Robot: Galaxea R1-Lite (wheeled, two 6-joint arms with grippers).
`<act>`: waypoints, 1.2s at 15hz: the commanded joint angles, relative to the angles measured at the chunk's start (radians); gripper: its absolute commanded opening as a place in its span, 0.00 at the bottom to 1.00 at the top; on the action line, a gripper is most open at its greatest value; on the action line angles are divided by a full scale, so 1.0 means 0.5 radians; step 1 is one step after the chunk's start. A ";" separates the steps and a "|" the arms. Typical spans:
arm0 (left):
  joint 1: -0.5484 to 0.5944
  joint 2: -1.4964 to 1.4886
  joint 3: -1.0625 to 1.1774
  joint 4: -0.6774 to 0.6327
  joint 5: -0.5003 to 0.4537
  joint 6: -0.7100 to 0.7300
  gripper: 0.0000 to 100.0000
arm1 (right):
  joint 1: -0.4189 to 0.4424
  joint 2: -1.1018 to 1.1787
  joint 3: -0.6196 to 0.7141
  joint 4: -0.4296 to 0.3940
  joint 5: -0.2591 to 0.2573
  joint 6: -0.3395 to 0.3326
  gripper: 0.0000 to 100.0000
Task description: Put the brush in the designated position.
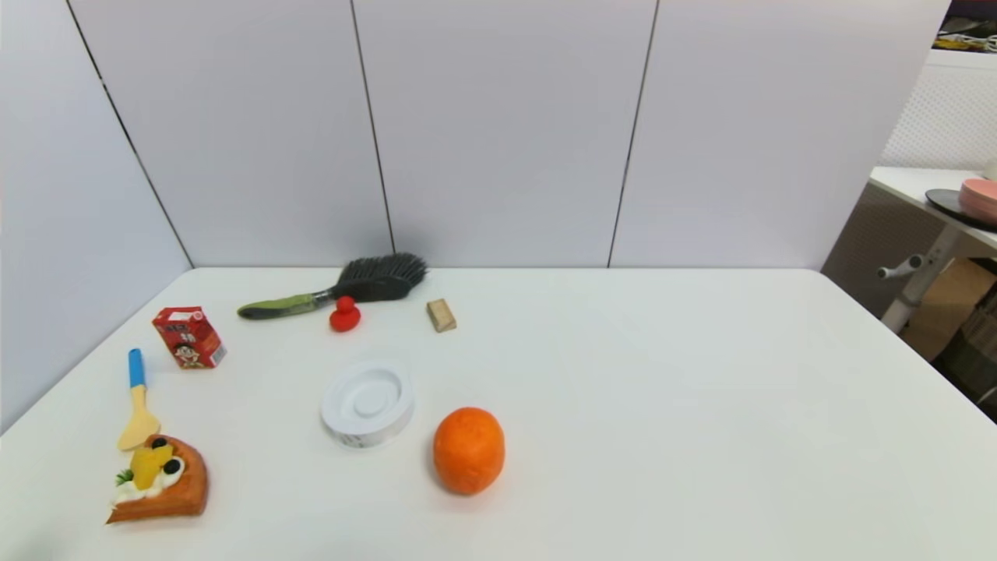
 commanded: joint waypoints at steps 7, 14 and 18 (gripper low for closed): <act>-0.131 -0.715 0.660 -0.162 0.250 -0.267 1.00 | 0.001 0.003 0.003 0.000 0.001 -0.001 1.00; -0.131 -0.862 1.153 -1.015 0.547 -0.411 1.00 | 0.001 0.003 0.003 0.000 0.001 -0.001 1.00; -0.131 -0.862 1.187 -1.003 0.556 -0.408 1.00 | 0.001 0.003 0.003 0.000 0.001 -0.001 1.00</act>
